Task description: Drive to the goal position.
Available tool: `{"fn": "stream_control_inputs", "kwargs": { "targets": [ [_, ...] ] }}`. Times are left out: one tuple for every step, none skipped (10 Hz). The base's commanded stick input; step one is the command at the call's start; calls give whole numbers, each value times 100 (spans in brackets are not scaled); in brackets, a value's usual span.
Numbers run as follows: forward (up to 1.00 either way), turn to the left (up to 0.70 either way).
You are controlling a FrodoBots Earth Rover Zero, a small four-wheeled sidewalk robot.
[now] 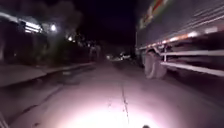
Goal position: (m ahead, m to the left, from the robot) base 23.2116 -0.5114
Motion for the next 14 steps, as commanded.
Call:
{"fn": "stream_control_inputs", "kwargs": {
  "targets": [
    [70, 0],
    [70, 0],
    [70, 0],
    [70, 0],
    [70, 0],
    [70, 0],
    [70, 0],
    [70, 0],
    [70, 0],
    [70, -7],
    [70, -24],
    [70, -35],
    [70, -35],
    [70, 0]
  ]
}}
